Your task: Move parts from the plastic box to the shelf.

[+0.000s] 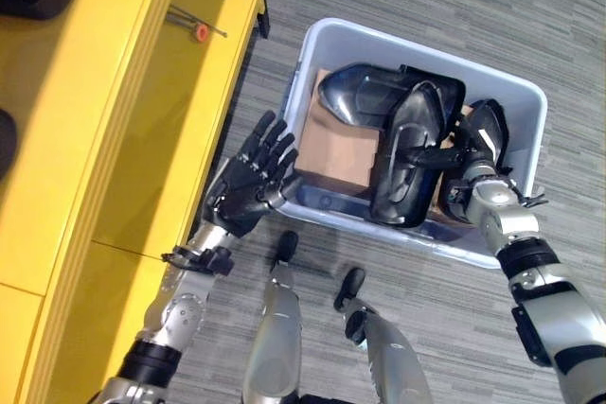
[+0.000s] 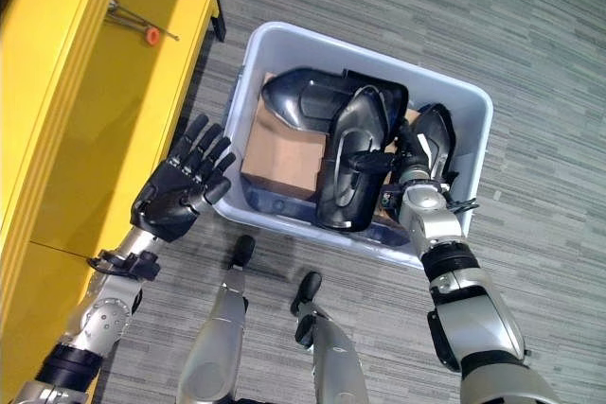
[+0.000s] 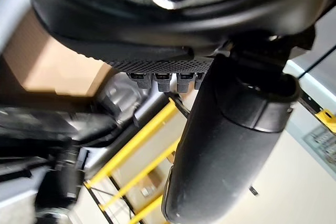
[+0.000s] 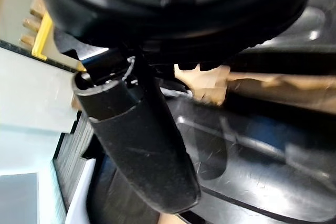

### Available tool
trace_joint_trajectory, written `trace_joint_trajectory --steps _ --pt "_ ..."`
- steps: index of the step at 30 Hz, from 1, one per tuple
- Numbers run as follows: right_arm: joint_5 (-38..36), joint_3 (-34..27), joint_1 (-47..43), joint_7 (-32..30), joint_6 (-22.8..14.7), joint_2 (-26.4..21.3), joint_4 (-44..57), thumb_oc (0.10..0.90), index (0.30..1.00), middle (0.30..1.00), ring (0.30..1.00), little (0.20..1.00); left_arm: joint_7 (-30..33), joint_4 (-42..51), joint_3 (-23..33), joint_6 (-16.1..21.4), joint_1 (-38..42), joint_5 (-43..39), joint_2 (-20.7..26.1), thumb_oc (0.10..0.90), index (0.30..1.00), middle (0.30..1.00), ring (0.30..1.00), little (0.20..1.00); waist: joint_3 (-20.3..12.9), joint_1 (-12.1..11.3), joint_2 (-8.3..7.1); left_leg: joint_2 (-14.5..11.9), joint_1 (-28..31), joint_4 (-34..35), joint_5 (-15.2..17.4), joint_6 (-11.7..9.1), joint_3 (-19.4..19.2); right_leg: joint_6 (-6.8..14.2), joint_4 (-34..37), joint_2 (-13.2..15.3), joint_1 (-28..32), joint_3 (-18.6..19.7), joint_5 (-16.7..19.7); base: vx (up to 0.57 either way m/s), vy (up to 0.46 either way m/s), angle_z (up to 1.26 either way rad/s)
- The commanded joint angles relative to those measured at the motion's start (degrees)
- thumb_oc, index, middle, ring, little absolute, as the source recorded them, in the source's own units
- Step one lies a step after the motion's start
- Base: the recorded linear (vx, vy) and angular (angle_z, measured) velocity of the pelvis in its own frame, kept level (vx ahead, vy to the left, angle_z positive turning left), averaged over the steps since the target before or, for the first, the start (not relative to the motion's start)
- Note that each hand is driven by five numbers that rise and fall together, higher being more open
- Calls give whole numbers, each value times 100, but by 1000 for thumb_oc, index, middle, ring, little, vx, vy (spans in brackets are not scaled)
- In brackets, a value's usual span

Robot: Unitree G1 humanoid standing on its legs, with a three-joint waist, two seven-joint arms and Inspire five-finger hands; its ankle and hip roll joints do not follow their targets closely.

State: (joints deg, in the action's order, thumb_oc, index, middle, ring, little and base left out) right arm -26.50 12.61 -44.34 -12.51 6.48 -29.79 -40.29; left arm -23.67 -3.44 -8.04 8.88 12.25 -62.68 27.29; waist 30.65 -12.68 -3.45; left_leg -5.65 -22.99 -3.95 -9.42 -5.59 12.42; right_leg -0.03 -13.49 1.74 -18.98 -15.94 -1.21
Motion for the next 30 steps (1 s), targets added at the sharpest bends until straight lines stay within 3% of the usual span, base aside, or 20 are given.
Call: trace_joint_trajectory --steps 1,6,13,20,22,26,30 --pt "250 -23 246 -321 64 -244 672 900 1000 1000 1000 1000 -112 788 217 342 -157 17 -257 900 1000 1000 1000 1000 -582 143 -15 138 -89 58 -92 313 -287 -31 -191 -216 22 593 -45 -33 25 -18" --pt "674 -150 694 -973 51 -113 1332 900 1000 1000 1000 1000 -85 840 258 389 -315 98 -319 900 1000 1000 1000 1000 -572 262 -18 135 -149 32 -75 328 -364 -16 -218 -226 -88 682 -11 -18 16 -11" --pt "846 -326 279 -960 74 -213 1152 900 1000 1000 1000 1000 -31 755 191 347 -195 111 -326 900 1000 1000 1000 1000 -534 262 57 160 -305 -27 -64 337 -397 -4 -402 -247 -314 721 -50 -17 1 -10" --pt "325 -303 344 -246 227 -177 1131 900 1000 1000 1000 1000 -51 785 199 296 -256 75 -333 900 1000 1000 1000 1000 -458 265 140 217 -443 -127 -57 363 -398 -2 -639 -239 -531 720 -100 0 0 0" --pt "-73 -232 283 207 22 -113 958 900 1000 1000 1000 1000 -72 717 167 265 -214 95 -354 900 1000 1000 1000 1000 -437 239 166 241 -485 -159 -61 374 -388 -5 -691 -230 -582 700 -107 0 0 0" --pt "-169 -112 103 648 -473 -42 810 900 1000 1000 1000 1000 -164 589 125 218 -134 48 -363 900 1000 1000 1000 1000 -420 204 225 288 -544 -208 -67 397 -359 -4 -796 -211 -668 663 -127 0 0 0" --pt "110 38 45 789 -553 23 1210 900 1000 1000 1000 1000 -153 593 98 208 -148 46 -403 900 1000 1000 1000 1000 -394 208 266 338 -608 -227 -85 425 -360 -4 -893 -208 -790 668 -120 0 0 0"
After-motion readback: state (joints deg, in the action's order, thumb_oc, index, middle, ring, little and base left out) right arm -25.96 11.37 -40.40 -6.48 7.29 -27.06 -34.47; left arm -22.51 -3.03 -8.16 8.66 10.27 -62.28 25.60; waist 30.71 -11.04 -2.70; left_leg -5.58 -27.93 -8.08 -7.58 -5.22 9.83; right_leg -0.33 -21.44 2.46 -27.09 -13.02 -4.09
